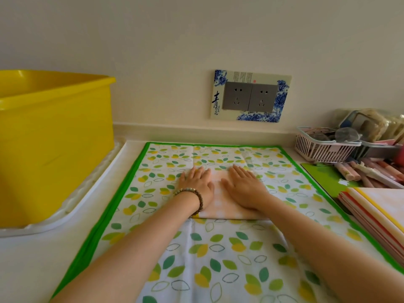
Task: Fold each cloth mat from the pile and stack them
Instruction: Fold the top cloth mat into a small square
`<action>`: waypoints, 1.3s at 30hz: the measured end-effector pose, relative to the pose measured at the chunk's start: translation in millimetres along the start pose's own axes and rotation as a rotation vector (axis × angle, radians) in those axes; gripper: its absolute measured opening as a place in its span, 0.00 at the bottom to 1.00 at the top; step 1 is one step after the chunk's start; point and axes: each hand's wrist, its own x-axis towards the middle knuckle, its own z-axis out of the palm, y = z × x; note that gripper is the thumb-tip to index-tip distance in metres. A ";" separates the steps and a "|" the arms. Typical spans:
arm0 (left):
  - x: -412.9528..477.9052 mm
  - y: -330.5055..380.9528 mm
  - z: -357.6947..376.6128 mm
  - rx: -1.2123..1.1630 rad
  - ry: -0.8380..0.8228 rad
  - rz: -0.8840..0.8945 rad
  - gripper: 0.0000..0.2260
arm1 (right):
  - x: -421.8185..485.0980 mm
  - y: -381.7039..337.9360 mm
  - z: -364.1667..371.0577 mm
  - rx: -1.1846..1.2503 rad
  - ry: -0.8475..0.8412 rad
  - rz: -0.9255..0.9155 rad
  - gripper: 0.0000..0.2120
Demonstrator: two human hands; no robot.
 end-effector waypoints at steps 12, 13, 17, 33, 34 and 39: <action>-3.4 -2.8 -11.9 -0.186 -0.042 0.007 0.25 | -24.2 18.3 -23.7 0.170 0.008 0.056 0.29; -5.4 -5.0 -18.4 -0.321 -0.055 -0.002 0.26 | -25.1 20.5 -26.7 0.230 0.015 0.063 0.28; -20.0 -18.0 -54.0 -0.820 -0.036 -0.092 0.28 | -29.7 37.5 -41.1 0.642 0.090 0.168 0.26; -33.9 -33.7 -63.9 -1.316 -0.366 -0.385 0.08 | -47.3 37.7 -65.2 0.949 -0.202 0.548 0.08; -35.5 -32.6 -63.1 -1.315 -0.372 -0.387 0.04 | -47.7 37.0 -64.1 0.983 -0.191 0.569 0.07; -38.4 -25.9 -52.9 -1.339 -0.280 -0.366 0.04 | -56.9 40.9 -61.9 1.175 -0.166 0.562 0.14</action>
